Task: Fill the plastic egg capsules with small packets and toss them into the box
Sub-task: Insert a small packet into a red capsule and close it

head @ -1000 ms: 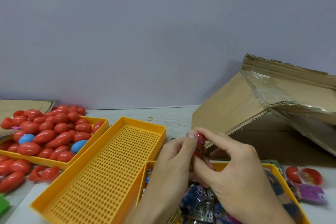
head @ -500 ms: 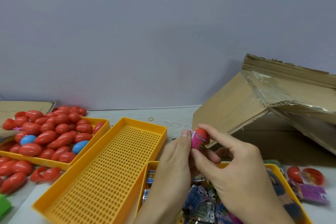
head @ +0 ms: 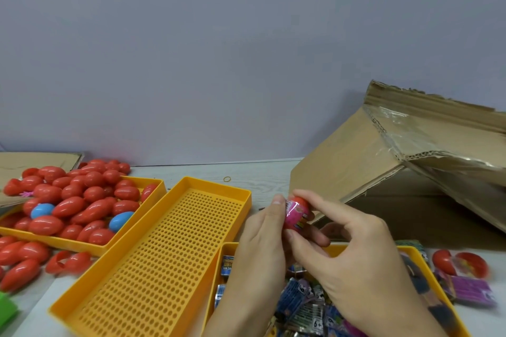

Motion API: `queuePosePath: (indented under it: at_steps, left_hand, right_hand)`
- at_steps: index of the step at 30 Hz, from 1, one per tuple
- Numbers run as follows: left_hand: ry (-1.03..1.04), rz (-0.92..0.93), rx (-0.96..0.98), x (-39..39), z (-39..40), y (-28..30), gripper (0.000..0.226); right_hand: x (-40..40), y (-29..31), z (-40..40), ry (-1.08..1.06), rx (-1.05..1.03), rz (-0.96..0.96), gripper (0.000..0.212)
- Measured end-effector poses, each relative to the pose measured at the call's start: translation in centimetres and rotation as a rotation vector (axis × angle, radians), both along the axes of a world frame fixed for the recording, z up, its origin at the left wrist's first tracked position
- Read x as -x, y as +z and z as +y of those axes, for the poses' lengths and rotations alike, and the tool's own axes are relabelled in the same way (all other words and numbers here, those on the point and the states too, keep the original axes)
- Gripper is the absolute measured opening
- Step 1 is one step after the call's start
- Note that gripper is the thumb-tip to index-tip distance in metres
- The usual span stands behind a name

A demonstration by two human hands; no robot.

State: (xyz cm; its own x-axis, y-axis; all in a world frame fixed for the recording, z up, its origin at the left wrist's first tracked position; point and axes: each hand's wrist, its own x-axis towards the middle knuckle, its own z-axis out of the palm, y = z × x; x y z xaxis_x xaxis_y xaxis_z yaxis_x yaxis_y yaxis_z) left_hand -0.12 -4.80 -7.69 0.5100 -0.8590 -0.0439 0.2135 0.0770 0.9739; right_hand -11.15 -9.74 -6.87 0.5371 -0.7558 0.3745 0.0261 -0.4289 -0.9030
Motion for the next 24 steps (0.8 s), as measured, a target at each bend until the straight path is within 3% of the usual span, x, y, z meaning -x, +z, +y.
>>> queuePosePath:
  at_steps: [5, 9, 18, 24]
  left_hand:
    - [0.041, -0.115, 0.053, 0.43, 0.18, 0.75, 0.031]
    - [0.026, -0.206, 0.092, 0.13, 0.29, 0.96, 0.031]
    - [-0.016, -0.022, 0.072, -0.02, 0.03, 0.65, 0.042]
    - [0.004, -0.009, 0.048, 0.12, -0.1, 0.8, 0.039]
  right_hand:
    - [-0.13, -0.16, -0.11, -0.111, 0.143, 0.076, 0.046]
    - [-0.07, -0.26, -0.41, -0.187, 0.212, 0.118, 0.052]
    - [-0.1, -0.31, -0.32, -0.195, 0.179, 0.129, 0.057]
    - [0.06, -0.32, -0.4, -0.176, 0.172, 0.137, 0.052]
